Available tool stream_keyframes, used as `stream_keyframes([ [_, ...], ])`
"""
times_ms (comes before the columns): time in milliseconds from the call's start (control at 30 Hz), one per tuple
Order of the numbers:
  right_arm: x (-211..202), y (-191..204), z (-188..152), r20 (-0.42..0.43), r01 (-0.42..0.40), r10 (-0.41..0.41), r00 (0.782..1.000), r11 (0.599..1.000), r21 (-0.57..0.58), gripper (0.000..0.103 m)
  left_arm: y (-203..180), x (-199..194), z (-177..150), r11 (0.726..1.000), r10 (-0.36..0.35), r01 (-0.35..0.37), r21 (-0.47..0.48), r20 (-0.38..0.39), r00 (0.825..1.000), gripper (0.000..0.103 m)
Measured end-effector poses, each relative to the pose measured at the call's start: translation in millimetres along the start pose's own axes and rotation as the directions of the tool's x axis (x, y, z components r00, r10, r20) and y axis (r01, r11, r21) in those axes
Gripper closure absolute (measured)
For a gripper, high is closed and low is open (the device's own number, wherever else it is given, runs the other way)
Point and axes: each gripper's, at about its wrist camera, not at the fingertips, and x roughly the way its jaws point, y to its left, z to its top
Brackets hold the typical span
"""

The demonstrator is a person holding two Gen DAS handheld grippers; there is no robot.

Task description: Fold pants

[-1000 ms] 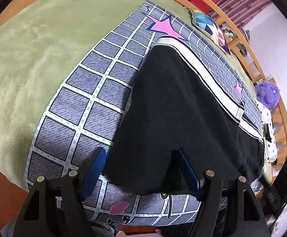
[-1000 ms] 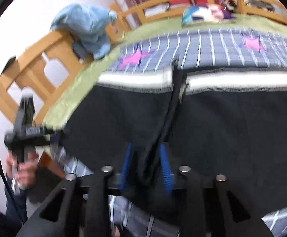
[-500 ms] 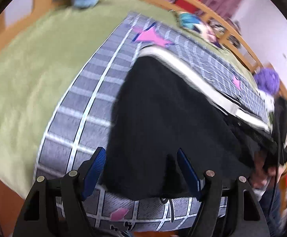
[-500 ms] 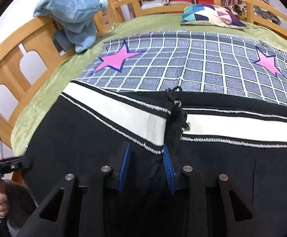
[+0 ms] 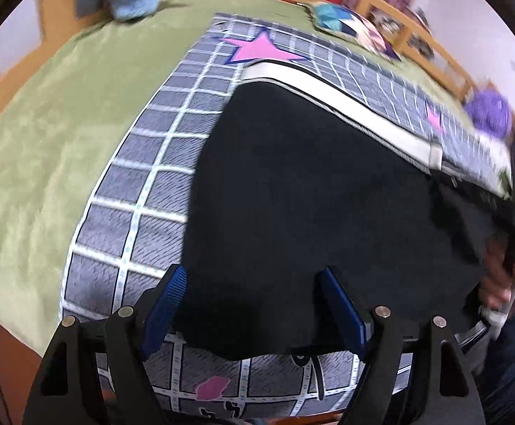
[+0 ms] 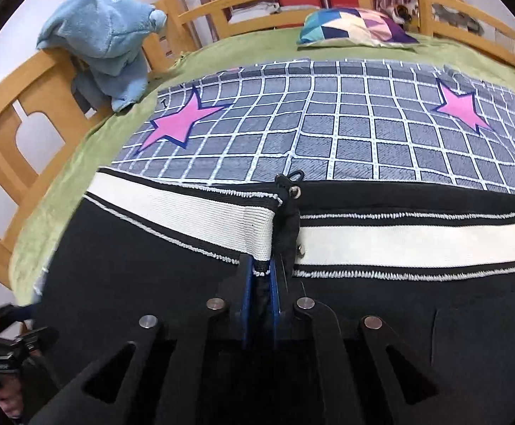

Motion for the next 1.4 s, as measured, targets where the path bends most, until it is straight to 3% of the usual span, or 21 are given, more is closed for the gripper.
stream_keyframes([
  [100, -34, -3, -13, 0.029, -0.058, 0.056, 0.998, 0.996, 0.061, 0.086, 26, 5, -2, 0.985, -0.103, 0.098, -0.139, -0.03, 0.994, 0.027],
  [200, -56, 17, -36, 0.047, -0.108, 0.109, 0.993, 0.994, -0.024, 0.078, 36, 8, -6, 0.968, -0.156, 0.148, -0.204, -0.024, 0.987, 0.036],
  [300, -55, 33, -70, -0.009, -0.103, 0.102, 0.995, 0.986, -0.13, 0.077, 28, 11, -6, 0.98, -0.096, 0.09, -0.178, -0.023, 0.995, 0.046],
  [333, -47, 36, -83, -0.027, -0.065, 0.062, 0.998, 0.986, -0.155, 0.076, 25, 12, -6, 0.984, -0.076, 0.071, -0.166, -0.024, 0.997, 0.048],
  [400, -35, 34, -96, -0.027, -0.048, 0.045, 0.999, 0.99, -0.136, 0.069, 18, 11, -4, 0.988, -0.041, 0.039, -0.147, -0.015, 0.999, 0.062],
  [433, -33, 31, -98, -0.027, -0.065, 0.063, 0.998, 0.992, -0.106, 0.069, 15, 9, -3, 0.99, -0.038, 0.037, -0.14, -0.008, 0.999, 0.063],
  [500, -33, 27, -96, -0.028, -0.082, 0.08, 0.996, 0.994, -0.072, 0.068, 14, 5, -1, 0.99, -0.023, 0.022, -0.137, -0.006, 1.0, 0.062],
  [600, -36, 25, -99, -0.025, -0.089, 0.086, 0.996, 0.992, -0.094, 0.069, 24, 6, -3, 0.979, 0.0, -0.007, -0.202, -0.03, 1.0, 0.043],
  [767, -39, 18, -101, -0.023, -0.13, 0.129, 0.991, 0.99, -0.051, 0.069, 40, -4, -33, 0.95, -0.118, 0.109, -0.292, -0.013, 0.993, 0.038],
  [933, -39, 23, -100, -0.02, -0.12, 0.119, 0.993, 0.991, -0.067, 0.069, 45, -11, -62, 0.898, -0.231, 0.238, -0.37, 0.065, 0.971, 0.038],
  [1100, -38, 21, -99, -0.02, -0.133, 0.132, 0.991, 0.989, -0.056, 0.069, 37, -10, -58, 0.873, -0.26, 0.294, -0.389, 0.137, 0.956, 0.046],
  [1167, -38, 21, -100, -0.018, -0.13, 0.129, 0.991, 0.99, -0.06, 0.069, 35, -15, -56, 0.88, -0.242, 0.285, -0.38, 0.159, 0.957, 0.05],
  [1233, -38, 20, -100, -0.016, -0.13, 0.129, 0.991, 0.99, -0.058, 0.068, 35, -20, -50, 0.905, -0.171, 0.225, -0.362, 0.176, 0.97, 0.051],
  [1267, -38, 20, -100, -0.015, -0.13, 0.13, 0.991, 0.99, -0.056, 0.068, 35, -18, -46, 0.902, -0.188, 0.236, -0.362, 0.163, 0.969, 0.051],
  [1400, -37, 21, -100, -0.011, -0.122, 0.121, 0.993, 0.991, -0.057, 0.067, 51, -10, -43, 0.831, -0.261, 0.324, -0.451, 0.198, 0.945, 0.054],
])
